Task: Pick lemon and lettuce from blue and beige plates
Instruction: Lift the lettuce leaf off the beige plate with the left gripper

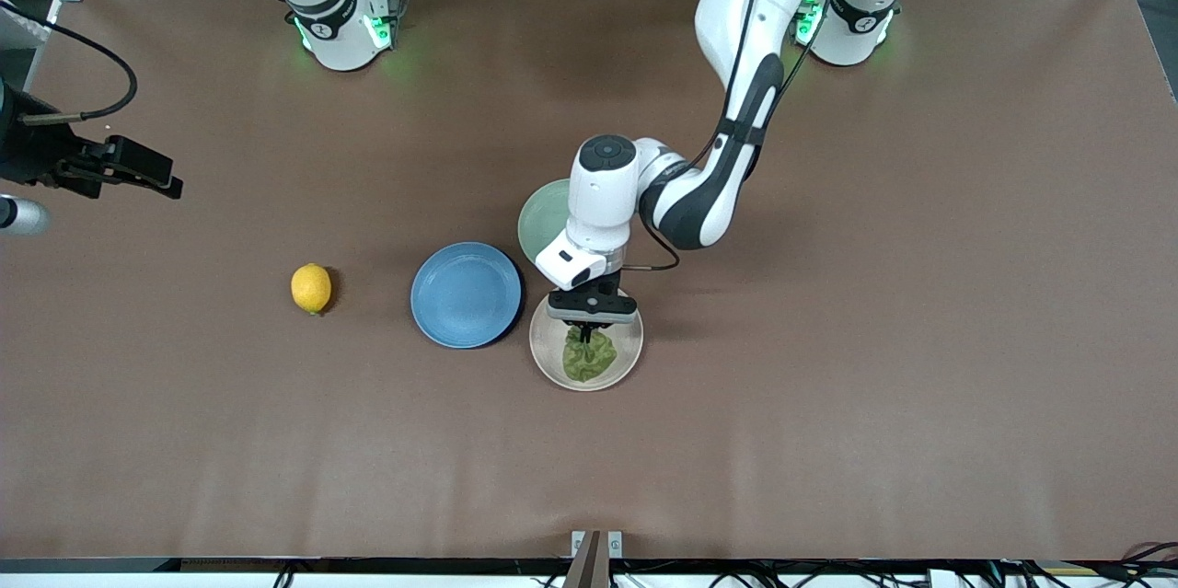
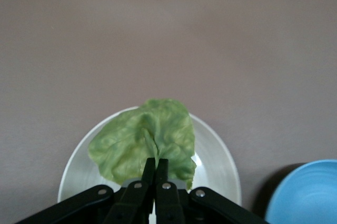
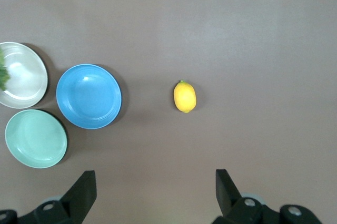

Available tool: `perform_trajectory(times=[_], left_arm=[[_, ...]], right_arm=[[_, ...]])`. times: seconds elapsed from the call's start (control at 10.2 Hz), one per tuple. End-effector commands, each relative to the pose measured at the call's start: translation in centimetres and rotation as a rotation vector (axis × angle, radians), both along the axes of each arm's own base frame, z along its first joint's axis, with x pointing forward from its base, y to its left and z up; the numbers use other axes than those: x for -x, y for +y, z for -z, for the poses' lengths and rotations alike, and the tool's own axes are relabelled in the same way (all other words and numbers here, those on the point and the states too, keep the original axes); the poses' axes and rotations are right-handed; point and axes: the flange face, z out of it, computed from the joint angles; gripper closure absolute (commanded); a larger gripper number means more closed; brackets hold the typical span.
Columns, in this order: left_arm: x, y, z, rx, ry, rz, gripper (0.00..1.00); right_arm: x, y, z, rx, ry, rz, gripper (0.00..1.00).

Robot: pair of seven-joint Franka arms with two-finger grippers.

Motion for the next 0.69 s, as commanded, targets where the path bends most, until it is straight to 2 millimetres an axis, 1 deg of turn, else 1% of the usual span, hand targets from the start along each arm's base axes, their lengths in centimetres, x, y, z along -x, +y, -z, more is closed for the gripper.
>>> perform_trajectory(times=[0.0, 0.2, 0.29, 0.39, 0.49, 0.59], left_arm=[[-0.1, 1.1, -6.4, 0.043, 0.018, -0.060, 1.00], [-2.7, 6.4, -13.0, 0.014, 0.060, -0.126, 1.00], [-3.2, 9.1, -15.9, -0.007, 0.125, -0.131, 1.00], [-4.5, 13.6, -18.6, -0.024, 0.191, -0.171, 1.00], [-5.5, 17.6, -20.4, -0.065, 0.238, -0.153, 1.00], [-6.1, 21.4, -21.1, -0.119, 0.303, -0.144, 1.00]], right_arm=[[1.7, -0.4, 0.8, 0.049, -0.028, 0.012, 0.00], [1.4, -0.5, 0.5, 0.112, -0.062, 0.002, 0.00], [1.4, -0.3, 0.6, 0.113, -0.058, -0.001, 0.00], [1.5, -0.4, 0.6, 0.112, -0.053, 0.000, 0.00], [1.4, -0.2, 0.5, 0.104, -0.057, 0.006, 0.00], [1.2, -0.2, 0.6, 0.093, -0.061, 0.008, 0.00]])
